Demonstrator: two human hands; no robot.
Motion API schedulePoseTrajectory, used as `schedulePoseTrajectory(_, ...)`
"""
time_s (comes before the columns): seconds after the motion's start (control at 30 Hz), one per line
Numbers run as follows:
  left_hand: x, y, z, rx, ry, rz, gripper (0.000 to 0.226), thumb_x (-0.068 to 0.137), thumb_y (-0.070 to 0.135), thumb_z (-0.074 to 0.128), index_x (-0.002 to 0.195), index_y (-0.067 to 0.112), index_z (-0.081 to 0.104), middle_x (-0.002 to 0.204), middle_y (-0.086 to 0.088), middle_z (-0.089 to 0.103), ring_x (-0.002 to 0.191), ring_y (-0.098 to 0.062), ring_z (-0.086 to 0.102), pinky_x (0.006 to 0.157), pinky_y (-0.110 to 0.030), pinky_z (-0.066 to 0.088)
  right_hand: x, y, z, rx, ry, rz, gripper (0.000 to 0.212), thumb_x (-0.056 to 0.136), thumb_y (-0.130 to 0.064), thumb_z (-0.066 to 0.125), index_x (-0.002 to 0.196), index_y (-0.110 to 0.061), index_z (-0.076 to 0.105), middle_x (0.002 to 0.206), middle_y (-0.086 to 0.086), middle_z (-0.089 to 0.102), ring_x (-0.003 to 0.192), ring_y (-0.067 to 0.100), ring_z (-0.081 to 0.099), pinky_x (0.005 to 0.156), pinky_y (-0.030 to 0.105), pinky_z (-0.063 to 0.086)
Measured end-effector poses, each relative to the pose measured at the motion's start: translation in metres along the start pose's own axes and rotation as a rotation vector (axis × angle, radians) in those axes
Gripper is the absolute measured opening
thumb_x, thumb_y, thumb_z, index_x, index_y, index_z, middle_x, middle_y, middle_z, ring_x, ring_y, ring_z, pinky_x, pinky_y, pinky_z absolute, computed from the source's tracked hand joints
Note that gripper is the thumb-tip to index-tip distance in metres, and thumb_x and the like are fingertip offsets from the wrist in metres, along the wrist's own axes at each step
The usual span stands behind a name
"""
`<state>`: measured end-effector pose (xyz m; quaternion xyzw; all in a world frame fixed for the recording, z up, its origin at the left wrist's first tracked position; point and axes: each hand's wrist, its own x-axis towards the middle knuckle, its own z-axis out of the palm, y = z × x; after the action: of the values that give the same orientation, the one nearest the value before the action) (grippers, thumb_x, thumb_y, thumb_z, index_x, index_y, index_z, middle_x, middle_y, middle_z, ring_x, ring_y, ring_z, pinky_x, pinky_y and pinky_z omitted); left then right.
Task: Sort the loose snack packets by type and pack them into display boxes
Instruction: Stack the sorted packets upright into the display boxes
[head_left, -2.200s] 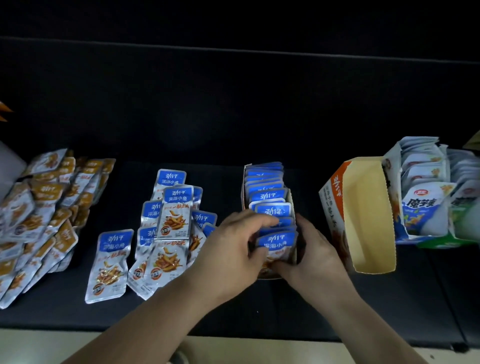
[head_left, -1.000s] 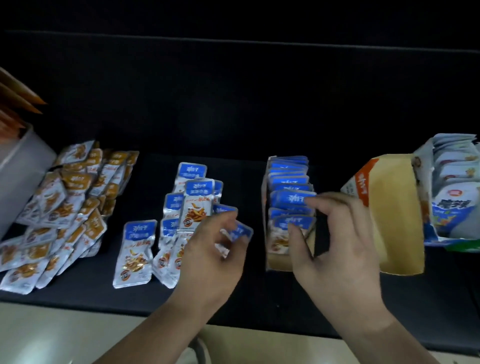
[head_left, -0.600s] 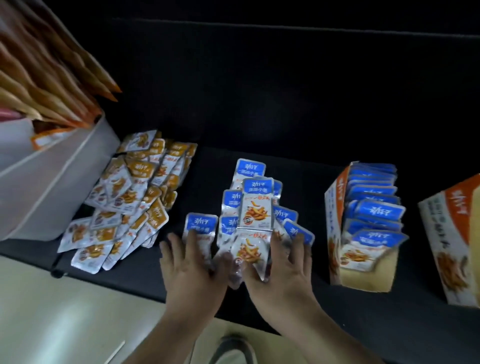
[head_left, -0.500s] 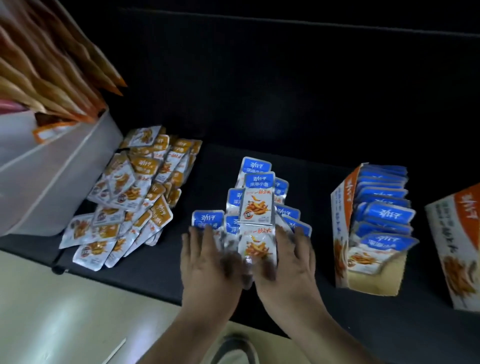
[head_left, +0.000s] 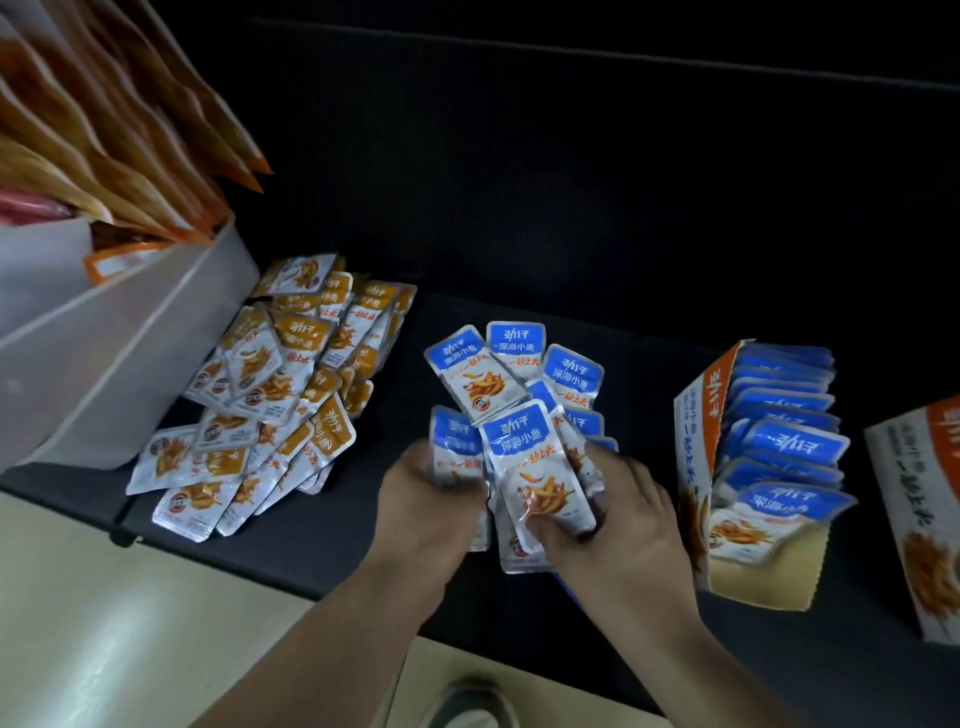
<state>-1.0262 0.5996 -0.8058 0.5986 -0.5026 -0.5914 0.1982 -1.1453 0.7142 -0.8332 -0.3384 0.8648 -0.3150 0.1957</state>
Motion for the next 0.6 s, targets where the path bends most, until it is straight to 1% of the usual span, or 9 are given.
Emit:
schedulePoseTrajectory(0.1, -0.006, 0.004, 0.017, -0.029, -0.079, -0.022, 0.012, 0.099, 0.016, 0.063, 0.103, 0.024, 0.071, 0.087, 0.008, 0.079, 0.073, 0.001, 0.074, 0.051, -0.015, 0.053, 0.004, -0.004, -0.004, 0.065, -0.015, 0.021, 0.075, 0.073, -0.038, 0.083, 0.141, -0.04, 0.051, 0.128, -0.017, 0.052, 0.123, 0.014, 0.05, 0.095, 0.039, 0.049)
schedulePoseTrajectory(0.17, -0.009, 0.007, 0.029, -0.026, -0.124, -0.017, 0.012, 0.098, 0.022, 0.068, 0.109, 0.028, 0.069, 0.099, 0.007, 0.078, 0.082, -0.001, 0.074, 0.062, -0.02, 0.059, 0.004, -0.009, -0.006, 0.182, -0.02, 0.042, 0.07, 0.073, -0.035, 0.076, 0.138, -0.043, 0.054, 0.122, -0.02, 0.053, 0.118, 0.012, 0.055, 0.094, 0.042, 0.053)
schedulePoseTrajectory(0.2, -0.009, 0.008, 0.033, -0.042, -0.12, -0.011, 0.017, 0.096, 0.021, 0.072, 0.111, 0.028, 0.068, 0.101, 0.007, 0.078, 0.085, -0.001, 0.075, 0.064, -0.02, 0.06, 0.005, -0.012, -0.007, 0.254, -0.027, 0.062, 0.065, 0.074, -0.032, 0.076, 0.134, -0.045, 0.056, 0.119, -0.023, 0.054, 0.116, 0.008, 0.057, 0.093, 0.042, 0.055)
schedulePoseTrajectory(0.27, -0.006, 0.011, 0.036, -0.095, -0.085, -0.001, 0.024, 0.091, 0.011, 0.077, 0.111, 0.023, 0.07, 0.097, 0.006, 0.079, 0.081, -0.002, 0.075, 0.058, -0.016, 0.057, 0.006, -0.016, -0.01, 0.359, -0.047, 0.077, 0.057, 0.079, -0.024, 0.082, 0.123, -0.052, 0.058, 0.116, -0.03, 0.055, 0.113, -0.001, 0.058, 0.094, 0.037, 0.057)
schedulePoseTrajectory(0.33, -0.006, 0.015, 0.034, -0.134, -0.074, -0.002, 0.028, 0.086, 0.003, 0.079, 0.106, 0.021, 0.073, 0.09, 0.006, 0.08, 0.077, -0.003, 0.076, 0.055, -0.015, 0.055, 0.006, -0.016, -0.012, 0.412, -0.06, 0.079, 0.057, 0.08, -0.02, 0.085, 0.123, -0.047, 0.059, 0.118, -0.029, 0.054, 0.112, -0.006, 0.059, 0.094, 0.032, 0.058)
schedulePoseTrajectory(0.47, -0.009, 0.014, 0.03, -0.178, -0.134, -0.047, 0.029, 0.089, 0.002, 0.075, 0.111, 0.022, 0.075, 0.098, 0.001, 0.081, 0.091, -0.018, 0.078, 0.08, -0.039, 0.063, 0.003, -0.02, -0.018, 0.536, -0.108, 0.126, 0.054, 0.075, -0.01, 0.089, 0.109, -0.044, 0.062, 0.133, -0.019, 0.049, 0.104, -0.021, 0.058, 0.09, 0.011, 0.054)
schedulePoseTrajectory(0.53, -0.014, 0.013, 0.033, -0.169, -0.216, -0.058, 0.028, 0.093, 0.004, 0.071, 0.115, 0.021, 0.074, 0.101, -0.001, 0.08, 0.094, -0.019, 0.078, 0.08, -0.037, 0.062, 0.003, -0.025, -0.021, 0.648, -0.169, 0.163, 0.054, 0.08, -0.002, 0.083, 0.113, -0.041, 0.066, 0.121, -0.018, 0.068, 0.102, -0.01, 0.067, 0.088, 0.023, 0.06)
schedulePoseTrajectory(0.57, -0.017, 0.013, 0.034, -0.165, -0.24, -0.054, 0.026, 0.094, 0.005, 0.07, 0.115, 0.021, 0.073, 0.1, 0.0, 0.081, 0.093, -0.017, 0.078, 0.075, -0.032, 0.061, 0.003, -0.028, -0.022, 0.677, -0.188, 0.171, 0.055, 0.083, 0.001, 0.079, 0.116, -0.041, 0.066, 0.112, -0.018, 0.073, 0.101, -0.003, 0.07, 0.087, 0.032, 0.062)
schedulePoseTrajectory(0.6, -0.02, 0.013, 0.035, -0.171, -0.246, -0.043, 0.024, 0.095, 0.006, 0.07, 0.114, 0.022, 0.073, 0.1, 0.001, 0.081, 0.092, -0.015, 0.078, 0.07, -0.026, 0.06, 0.002, -0.032, -0.023, 0.683, -0.196, 0.156, 0.058, 0.084, 0.004, 0.075, 0.117, -0.043, 0.066, 0.108, -0.021, 0.074, 0.101, -0.001, 0.071, 0.086, 0.034, 0.062)
